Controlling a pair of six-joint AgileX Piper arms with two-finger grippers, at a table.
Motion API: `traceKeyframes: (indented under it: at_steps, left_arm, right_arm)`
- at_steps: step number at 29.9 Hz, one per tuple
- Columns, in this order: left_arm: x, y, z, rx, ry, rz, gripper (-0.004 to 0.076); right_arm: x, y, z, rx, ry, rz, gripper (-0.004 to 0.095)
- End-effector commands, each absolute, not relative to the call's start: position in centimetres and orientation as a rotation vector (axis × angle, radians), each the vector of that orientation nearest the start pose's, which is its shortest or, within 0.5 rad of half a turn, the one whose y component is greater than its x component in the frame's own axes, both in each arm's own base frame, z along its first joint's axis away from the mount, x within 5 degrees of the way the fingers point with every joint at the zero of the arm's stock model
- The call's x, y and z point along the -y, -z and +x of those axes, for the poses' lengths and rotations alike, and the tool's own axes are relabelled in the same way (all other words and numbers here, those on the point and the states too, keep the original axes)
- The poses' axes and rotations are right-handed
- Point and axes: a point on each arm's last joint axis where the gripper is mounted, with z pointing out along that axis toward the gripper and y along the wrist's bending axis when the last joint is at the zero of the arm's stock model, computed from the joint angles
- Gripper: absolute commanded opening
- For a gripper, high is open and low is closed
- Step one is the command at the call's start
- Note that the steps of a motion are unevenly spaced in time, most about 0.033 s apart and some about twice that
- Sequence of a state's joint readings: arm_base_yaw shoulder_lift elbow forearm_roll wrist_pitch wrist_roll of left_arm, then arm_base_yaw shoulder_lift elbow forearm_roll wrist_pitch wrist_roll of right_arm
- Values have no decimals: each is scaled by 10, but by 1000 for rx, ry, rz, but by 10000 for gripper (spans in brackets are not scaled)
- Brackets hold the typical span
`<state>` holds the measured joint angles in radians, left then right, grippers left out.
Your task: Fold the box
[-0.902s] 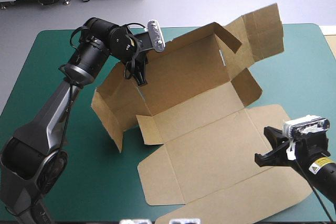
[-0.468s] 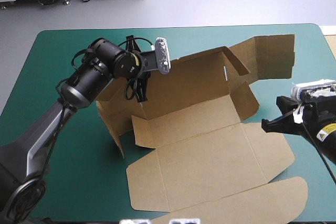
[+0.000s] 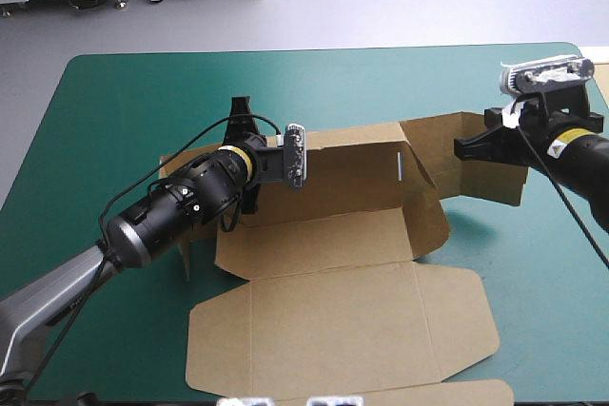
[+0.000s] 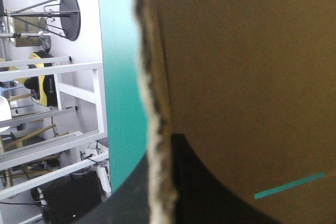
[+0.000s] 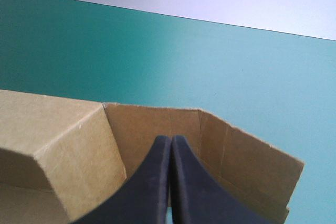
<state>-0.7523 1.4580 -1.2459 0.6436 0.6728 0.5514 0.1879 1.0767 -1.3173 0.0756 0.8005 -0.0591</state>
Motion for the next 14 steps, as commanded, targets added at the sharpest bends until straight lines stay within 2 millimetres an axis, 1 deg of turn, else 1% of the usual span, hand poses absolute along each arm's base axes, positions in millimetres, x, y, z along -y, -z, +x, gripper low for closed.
traceKeyframes:
  at_steps: [1, 5, 7, 10, 13, 14]
  left_arm:
    - [191, -370, 250, -1370, -632, 1582, -9]
    - [191, -371, 248, -1332, -635, 1580, -9]
    - [191, -371, 248, -1333, -641, 1570, -9]
    - [191, -373, 249, -1336, -640, 1544, -9]
    - [190, -373, 250, -1362, -624, 1506, -9]
    - [190, -373, 250, -1368, -617, 1498, -9]
  right_arm:
    - [-47, -472, 224, -1977, -150, -247, -18]
    - [-52, -484, 249, -2017, -149, -259, -18]
    - [-55, -486, 265, -2066, -150, -269, -18]
    - [-61, -482, 293, -2145, -150, -285, -18]
    - [-66, -477, 317, -2213, -148, -299, -19]
    - [-68, -473, 327, -2246, -148, -302, -18]
